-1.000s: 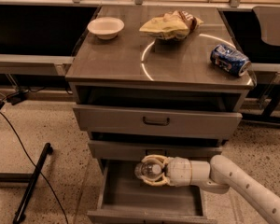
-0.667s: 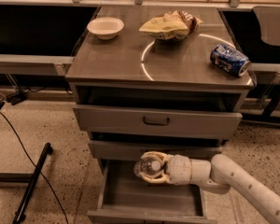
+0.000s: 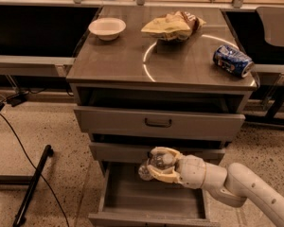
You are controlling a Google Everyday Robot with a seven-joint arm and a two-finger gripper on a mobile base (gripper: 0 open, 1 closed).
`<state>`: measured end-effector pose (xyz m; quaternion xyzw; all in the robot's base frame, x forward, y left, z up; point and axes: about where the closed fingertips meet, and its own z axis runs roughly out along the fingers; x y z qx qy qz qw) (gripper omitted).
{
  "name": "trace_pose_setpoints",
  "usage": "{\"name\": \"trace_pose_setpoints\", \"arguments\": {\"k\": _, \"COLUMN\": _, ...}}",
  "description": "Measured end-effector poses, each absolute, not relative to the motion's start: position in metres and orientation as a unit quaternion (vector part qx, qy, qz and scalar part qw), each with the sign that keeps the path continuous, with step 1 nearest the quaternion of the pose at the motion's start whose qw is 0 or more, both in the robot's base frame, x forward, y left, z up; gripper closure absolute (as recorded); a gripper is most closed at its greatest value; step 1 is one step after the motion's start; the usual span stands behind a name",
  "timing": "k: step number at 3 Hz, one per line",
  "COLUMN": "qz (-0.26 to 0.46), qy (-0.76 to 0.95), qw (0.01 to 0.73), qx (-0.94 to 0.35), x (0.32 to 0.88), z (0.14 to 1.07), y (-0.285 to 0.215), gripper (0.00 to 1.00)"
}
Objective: Pick water bottle from bottom drawer and place on counter
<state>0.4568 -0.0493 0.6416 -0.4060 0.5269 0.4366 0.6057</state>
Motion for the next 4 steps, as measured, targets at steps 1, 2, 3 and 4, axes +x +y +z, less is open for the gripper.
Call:
{"name": "trace_pose_setpoints", "arguments": {"k": 1, "qz": 0.471, "qy": 0.501, "qw": 0.598, "qx": -0.411, "x": 0.451, "z": 0.657, "y": -0.048, "gripper": 1.00}}
{"name": "trace_pose_setpoints", "arguments": {"k": 2, "qz": 0.473, "qy": 0.503, "qw": 0.595, "qx": -0.411, "x": 0.450, "z": 0.661, "y": -0.047, "gripper": 1.00}}
{"name": "trace_pose_setpoints", "arguments": {"k": 3, "qz": 0.486, "qy": 0.513, "qw": 0.577, "qx": -0.410, "x": 0.448, "z": 0.685, "y": -0.039, "gripper": 1.00}}
{"name": "trace_pose_setpoints", "arguments": {"k": 4, "qz": 0.501, "qy": 0.514, "qw": 0.563, "qx": -0.409, "x": 0.442, "z": 0.737, "y": -0.036, "gripper": 1.00}}
